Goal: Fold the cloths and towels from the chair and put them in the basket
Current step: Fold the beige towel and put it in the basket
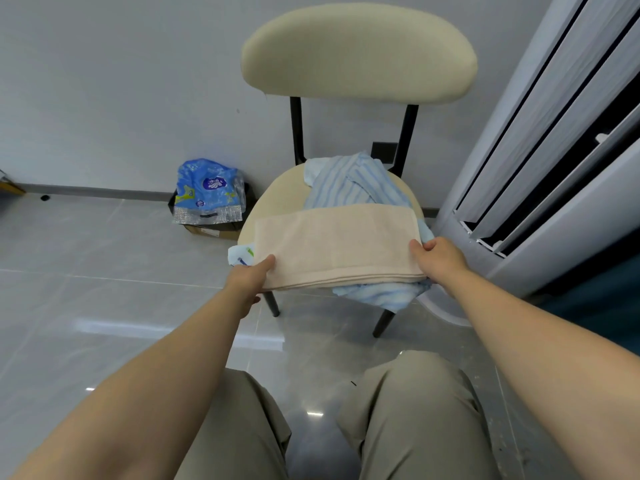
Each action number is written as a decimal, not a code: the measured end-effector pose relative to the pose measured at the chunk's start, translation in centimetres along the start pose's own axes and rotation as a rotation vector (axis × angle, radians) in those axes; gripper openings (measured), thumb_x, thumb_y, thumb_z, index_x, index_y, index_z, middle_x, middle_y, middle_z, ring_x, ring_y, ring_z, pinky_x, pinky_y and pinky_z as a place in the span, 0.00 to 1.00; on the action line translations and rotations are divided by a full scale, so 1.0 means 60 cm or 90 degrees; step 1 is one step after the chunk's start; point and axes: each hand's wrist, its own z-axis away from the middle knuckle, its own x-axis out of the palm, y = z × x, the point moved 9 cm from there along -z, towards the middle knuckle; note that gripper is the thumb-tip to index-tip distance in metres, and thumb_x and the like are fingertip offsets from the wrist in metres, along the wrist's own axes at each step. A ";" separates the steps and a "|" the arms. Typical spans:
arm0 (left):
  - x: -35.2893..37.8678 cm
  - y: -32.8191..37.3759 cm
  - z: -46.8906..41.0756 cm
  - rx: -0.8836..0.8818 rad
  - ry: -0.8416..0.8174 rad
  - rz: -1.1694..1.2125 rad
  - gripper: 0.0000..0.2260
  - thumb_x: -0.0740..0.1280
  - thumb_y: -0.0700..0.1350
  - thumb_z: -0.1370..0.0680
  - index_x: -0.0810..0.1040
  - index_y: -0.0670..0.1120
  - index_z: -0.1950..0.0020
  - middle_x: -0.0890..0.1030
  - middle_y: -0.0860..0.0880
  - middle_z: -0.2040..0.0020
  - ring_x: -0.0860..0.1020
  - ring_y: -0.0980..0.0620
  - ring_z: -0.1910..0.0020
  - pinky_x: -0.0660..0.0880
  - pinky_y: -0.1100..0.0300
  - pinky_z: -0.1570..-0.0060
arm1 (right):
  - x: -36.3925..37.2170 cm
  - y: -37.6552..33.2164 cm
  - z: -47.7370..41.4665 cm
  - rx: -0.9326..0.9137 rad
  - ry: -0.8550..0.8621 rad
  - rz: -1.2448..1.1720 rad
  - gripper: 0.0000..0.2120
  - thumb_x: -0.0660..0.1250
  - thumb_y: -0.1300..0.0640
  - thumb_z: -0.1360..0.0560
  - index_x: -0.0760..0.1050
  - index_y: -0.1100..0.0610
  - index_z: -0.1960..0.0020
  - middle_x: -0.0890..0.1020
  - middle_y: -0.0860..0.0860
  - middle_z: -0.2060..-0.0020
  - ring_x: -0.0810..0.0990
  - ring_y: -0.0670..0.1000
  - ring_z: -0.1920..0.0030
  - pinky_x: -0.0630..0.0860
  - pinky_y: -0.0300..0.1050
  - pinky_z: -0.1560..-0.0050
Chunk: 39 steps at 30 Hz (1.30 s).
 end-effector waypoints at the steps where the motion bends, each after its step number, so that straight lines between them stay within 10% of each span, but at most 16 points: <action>1: -0.005 0.006 -0.003 0.005 0.005 -0.032 0.23 0.71 0.59 0.25 0.70 0.47 0.38 0.76 0.46 0.42 0.77 0.42 0.43 0.74 0.48 0.42 | 0.000 -0.002 -0.003 0.015 -0.002 -0.004 0.17 0.64 0.44 0.22 0.68 0.53 0.64 0.75 0.52 0.68 0.77 0.57 0.64 0.82 0.54 0.57; 8: 0.000 0.063 -0.017 0.006 -0.072 0.036 0.21 0.74 0.51 0.25 0.74 0.41 0.38 0.81 0.45 0.46 0.81 0.47 0.51 0.80 0.53 0.52 | 0.005 0.000 -0.038 0.127 -0.039 -0.031 0.31 0.64 0.36 0.25 0.74 0.61 0.37 0.81 0.58 0.44 0.81 0.61 0.46 0.79 0.53 0.49; 16: 0.026 0.100 -0.036 -0.114 -0.208 0.072 0.22 0.70 0.59 0.25 0.78 0.44 0.39 0.85 0.43 0.45 0.84 0.42 0.48 0.81 0.46 0.53 | 0.030 -0.016 -0.055 0.207 -0.171 -0.207 0.37 0.64 0.26 0.29 0.76 0.54 0.35 0.84 0.53 0.45 0.83 0.56 0.47 0.79 0.52 0.43; 22: 0.040 0.129 -0.059 -0.047 -0.113 -0.025 0.14 0.67 0.57 0.21 0.76 0.47 0.46 0.82 0.47 0.48 0.80 0.46 0.52 0.76 0.52 0.55 | 0.056 -0.030 -0.072 0.242 -0.238 -0.336 0.34 0.62 0.27 0.28 0.78 0.53 0.37 0.86 0.55 0.46 0.84 0.57 0.45 0.78 0.56 0.39; 28: 0.022 0.142 -0.071 0.061 0.026 -0.012 0.23 0.68 0.54 0.22 0.73 0.42 0.33 0.78 0.45 0.37 0.77 0.41 0.41 0.74 0.44 0.37 | 0.059 -0.038 -0.060 0.286 -0.208 -0.283 0.36 0.60 0.26 0.28 0.74 0.54 0.35 0.84 0.53 0.45 0.82 0.55 0.47 0.78 0.49 0.46; 39: -0.060 0.250 0.056 0.308 0.122 -0.111 0.17 0.61 0.58 0.20 0.75 0.44 0.47 0.78 0.47 0.51 0.77 0.44 0.48 0.74 0.48 0.45 | -0.019 -0.129 0.019 0.160 -0.192 -0.477 0.19 0.63 0.40 0.20 0.79 0.54 0.41 0.85 0.54 0.50 0.83 0.55 0.49 0.79 0.56 0.42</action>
